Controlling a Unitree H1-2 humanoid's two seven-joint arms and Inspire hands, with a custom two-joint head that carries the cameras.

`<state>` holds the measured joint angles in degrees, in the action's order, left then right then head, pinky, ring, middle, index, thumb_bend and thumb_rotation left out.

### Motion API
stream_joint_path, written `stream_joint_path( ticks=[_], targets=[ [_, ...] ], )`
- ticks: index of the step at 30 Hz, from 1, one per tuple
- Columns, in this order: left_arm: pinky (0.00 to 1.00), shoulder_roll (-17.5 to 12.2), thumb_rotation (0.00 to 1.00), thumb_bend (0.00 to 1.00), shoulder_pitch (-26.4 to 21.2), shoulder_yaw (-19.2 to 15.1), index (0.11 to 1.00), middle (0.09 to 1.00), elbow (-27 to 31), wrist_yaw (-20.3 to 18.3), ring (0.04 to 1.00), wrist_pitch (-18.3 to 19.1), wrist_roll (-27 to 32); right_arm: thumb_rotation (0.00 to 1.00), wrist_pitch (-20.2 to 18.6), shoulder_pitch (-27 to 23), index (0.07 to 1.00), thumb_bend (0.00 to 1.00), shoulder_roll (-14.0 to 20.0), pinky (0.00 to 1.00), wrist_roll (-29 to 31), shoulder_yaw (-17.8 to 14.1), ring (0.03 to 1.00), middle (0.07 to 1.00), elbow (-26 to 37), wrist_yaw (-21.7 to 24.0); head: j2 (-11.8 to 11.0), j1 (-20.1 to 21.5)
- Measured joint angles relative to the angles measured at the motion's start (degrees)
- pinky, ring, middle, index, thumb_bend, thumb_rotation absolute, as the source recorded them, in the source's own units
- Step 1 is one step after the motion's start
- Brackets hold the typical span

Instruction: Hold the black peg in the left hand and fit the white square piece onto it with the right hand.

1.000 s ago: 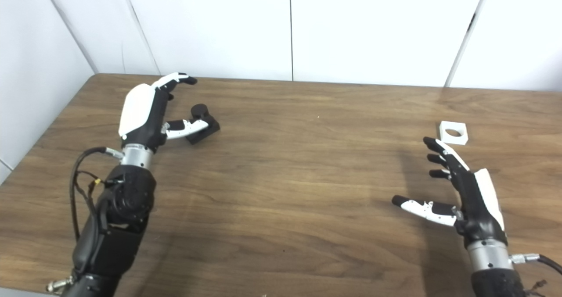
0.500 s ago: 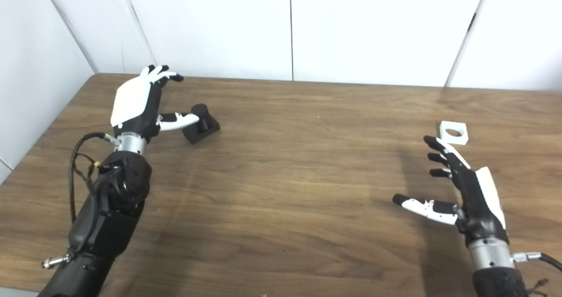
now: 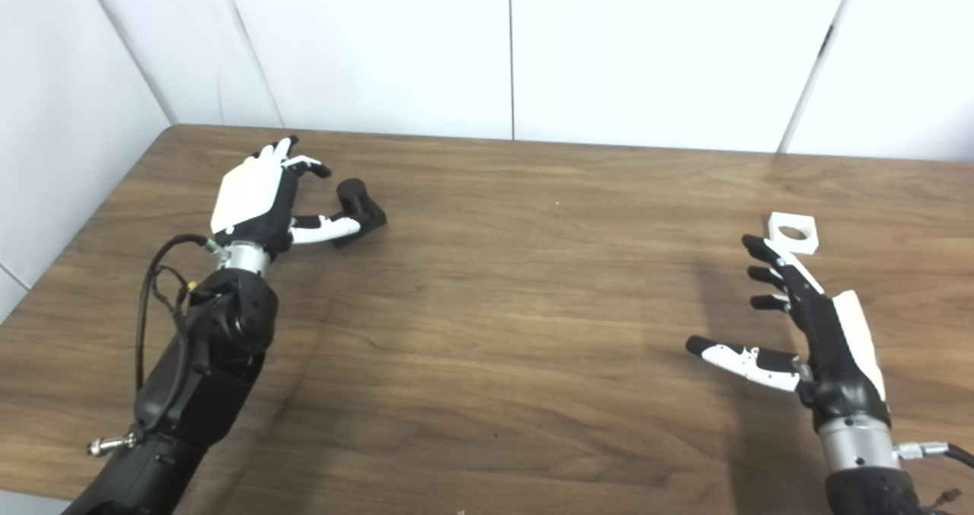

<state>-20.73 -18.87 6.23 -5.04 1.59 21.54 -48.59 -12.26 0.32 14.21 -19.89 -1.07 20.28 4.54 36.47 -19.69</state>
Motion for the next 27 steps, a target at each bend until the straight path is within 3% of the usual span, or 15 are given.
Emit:
stream_joint_path(
  ticks=[6, 12, 16, 27],
  targets=[
    [1.00, -0.04, 0.54, 0.98, -0.10, 0.66, 0.698, 1.000, -2.23, 0.34, 1.000, -0.07, 0.10, 0.00, -0.46, 0.00, 0.859, 0.65, -0.04, 0.72, -0.22, 0.00, 0.835, 0.887, 0.84, 0.01, -0.09, 0.44],
    [1.00, -0.60, 0.51, 0.97, -0.23, 3.15, 0.688, 1.000, -8.74, 3.91, 1.000, -1.29, -0.75, 0.00, -0.40, 0.48, 0.860, 0.65, -0.07, 0.72, 0.53, -0.27, 0.841, 0.895, 1.07, 0.00, 0.26, 0.62],
    [1.00, -0.94, 0.49, 0.95, -0.33, 3.91, 0.682, 1.000, -9.48, 5.54, 1.000, -2.30, -1.19, 0.00, -0.52, 0.79, 0.863, 0.64, -0.06, 0.73, 0.57, -0.33, 0.845, 0.896, 1.33, 0.04, 0.35, 0.62],
    [1.00, -1.01, 0.43, 0.79, -2.78, 4.83, 0.657, 1.000, -16.21, 11.72, 1.000, -5.90, -0.85, 0.00, -0.71, 1.11, 0.860, 0.64, 0.11, 0.73, 0.56, -0.31, 0.839, 0.901, 1.87, 0.29, 0.53, 1.14]
  ],
)
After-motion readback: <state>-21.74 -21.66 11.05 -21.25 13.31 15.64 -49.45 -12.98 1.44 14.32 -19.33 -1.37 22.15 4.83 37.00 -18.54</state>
